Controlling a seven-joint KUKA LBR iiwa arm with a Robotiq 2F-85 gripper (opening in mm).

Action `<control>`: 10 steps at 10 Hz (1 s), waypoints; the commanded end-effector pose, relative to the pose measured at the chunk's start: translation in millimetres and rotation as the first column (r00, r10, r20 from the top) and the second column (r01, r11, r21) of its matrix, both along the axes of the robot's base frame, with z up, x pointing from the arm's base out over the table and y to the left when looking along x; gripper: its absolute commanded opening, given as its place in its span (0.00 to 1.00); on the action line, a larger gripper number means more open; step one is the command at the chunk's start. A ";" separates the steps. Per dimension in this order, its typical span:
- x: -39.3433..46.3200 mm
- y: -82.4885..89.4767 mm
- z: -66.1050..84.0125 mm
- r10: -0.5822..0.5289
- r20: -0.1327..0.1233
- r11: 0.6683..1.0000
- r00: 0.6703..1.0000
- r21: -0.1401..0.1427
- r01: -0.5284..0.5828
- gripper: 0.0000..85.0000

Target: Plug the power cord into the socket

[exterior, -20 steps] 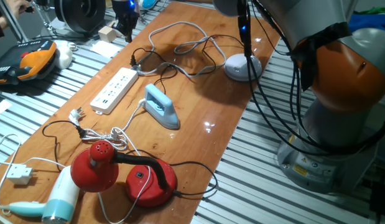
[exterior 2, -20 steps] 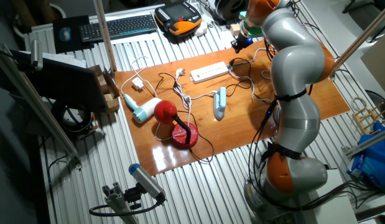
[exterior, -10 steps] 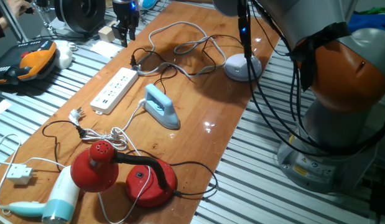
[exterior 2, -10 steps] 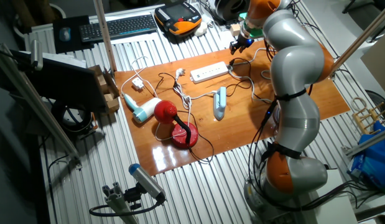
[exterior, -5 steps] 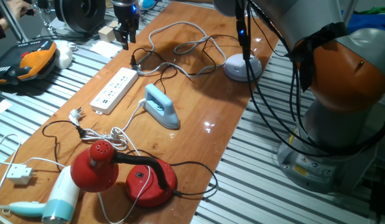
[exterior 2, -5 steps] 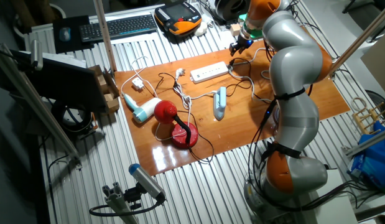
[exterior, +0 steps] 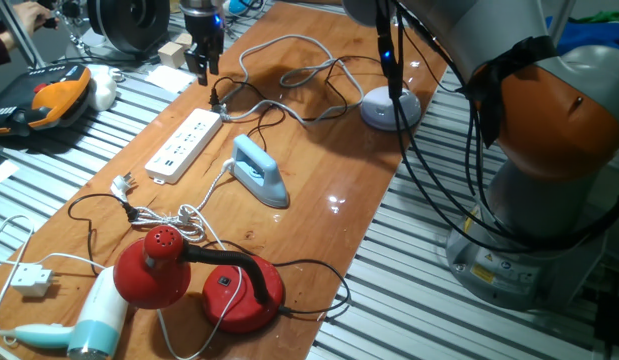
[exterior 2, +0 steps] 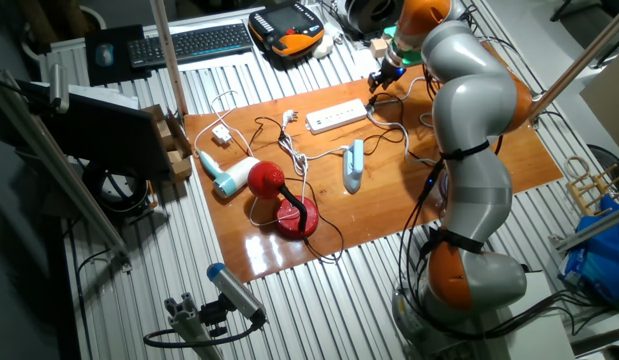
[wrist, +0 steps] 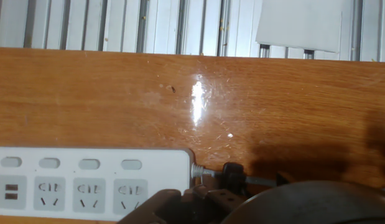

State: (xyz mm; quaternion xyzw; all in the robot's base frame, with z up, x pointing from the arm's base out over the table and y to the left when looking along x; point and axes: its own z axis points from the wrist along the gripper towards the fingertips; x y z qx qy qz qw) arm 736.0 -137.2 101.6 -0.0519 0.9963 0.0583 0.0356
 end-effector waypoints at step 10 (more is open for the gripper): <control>-0.9 1.3 -20.6 -0.009 -0.002 1.000 1.000 0.014 0.009 0.60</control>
